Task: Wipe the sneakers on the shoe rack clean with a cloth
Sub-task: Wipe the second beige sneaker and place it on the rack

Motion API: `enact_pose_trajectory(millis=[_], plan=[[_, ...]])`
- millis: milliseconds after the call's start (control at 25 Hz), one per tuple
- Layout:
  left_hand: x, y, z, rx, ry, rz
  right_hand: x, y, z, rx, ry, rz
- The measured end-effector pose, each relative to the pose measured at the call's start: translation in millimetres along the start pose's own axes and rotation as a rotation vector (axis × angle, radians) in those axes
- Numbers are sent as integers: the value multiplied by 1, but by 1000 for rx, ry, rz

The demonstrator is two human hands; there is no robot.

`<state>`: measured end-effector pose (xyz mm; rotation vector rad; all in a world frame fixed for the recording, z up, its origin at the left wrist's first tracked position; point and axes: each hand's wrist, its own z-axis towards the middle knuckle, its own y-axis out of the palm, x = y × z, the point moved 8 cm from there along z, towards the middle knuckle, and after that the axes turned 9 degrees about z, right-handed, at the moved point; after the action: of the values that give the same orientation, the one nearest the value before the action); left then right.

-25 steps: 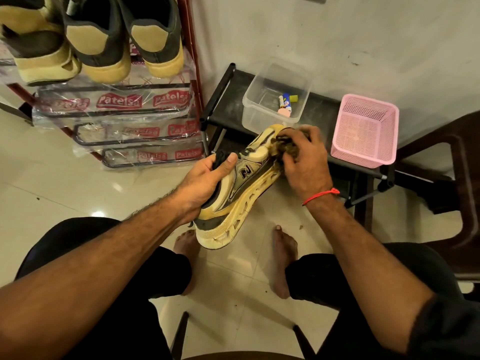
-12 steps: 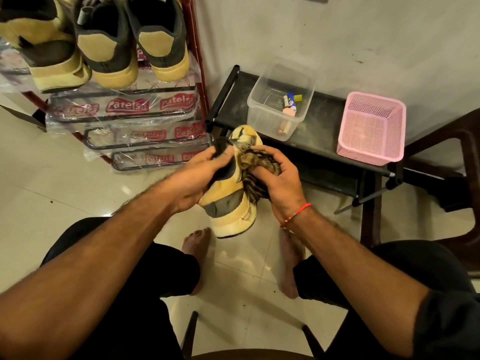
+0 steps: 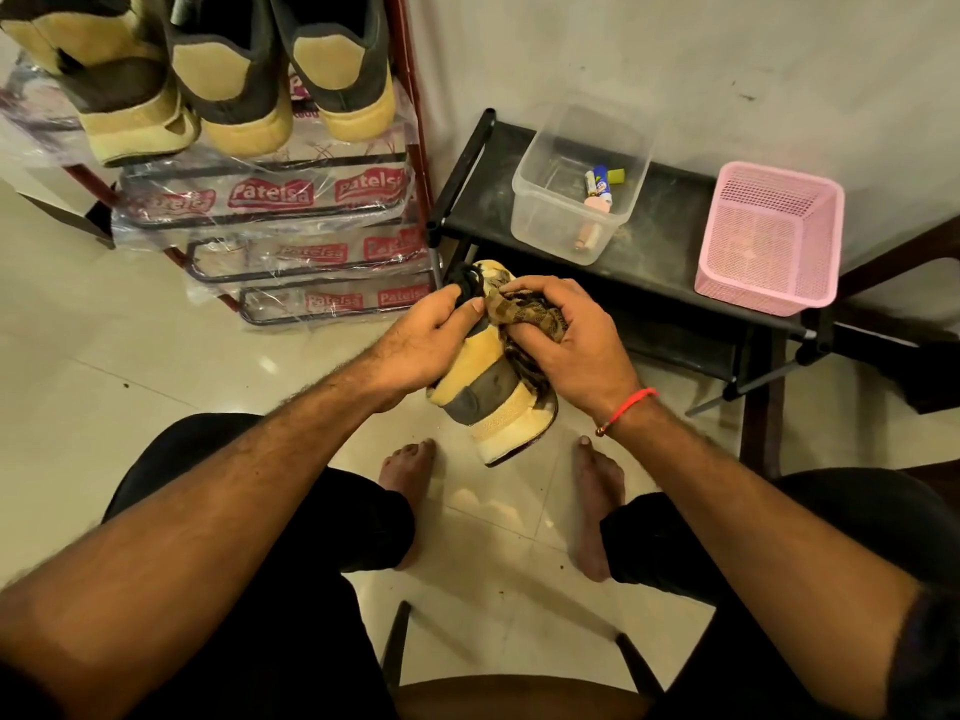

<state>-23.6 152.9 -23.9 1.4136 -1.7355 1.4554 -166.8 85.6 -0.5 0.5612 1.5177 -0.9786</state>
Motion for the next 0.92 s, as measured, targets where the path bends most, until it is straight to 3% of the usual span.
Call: enact_pose_trajectory(millis=[80,240,320,440,520,640,760,840,920], plan=[[-3,-6,3,68,-67,-168,-26,11,-13,-105,-165,-176],[-3,-15,3,133,-119,-231,-38,51,-45,-423,-371,-452],[-5,-12,2,96,-160,-238,-31,40,-33,-345,-364,-482],[-1,0,-2,3,-165,-290,-9,-3,1,-93,-124,-440],[9,6,-7,-56,-163,-371,-5,-13,5,-55,-66,-373],[10,5,-7,-81,-155,-396,-27,-5,-7,-94,-156,-350],[3,-8,-2,68,-196,-467,-50,-3,-20,-46,-289,-467],[-8,-16,3,145,-305,-727,-58,7,-30,22,-420,-567],[-14,-14,2,108,-419,-1003,-50,22,-38,62,-414,-505]])
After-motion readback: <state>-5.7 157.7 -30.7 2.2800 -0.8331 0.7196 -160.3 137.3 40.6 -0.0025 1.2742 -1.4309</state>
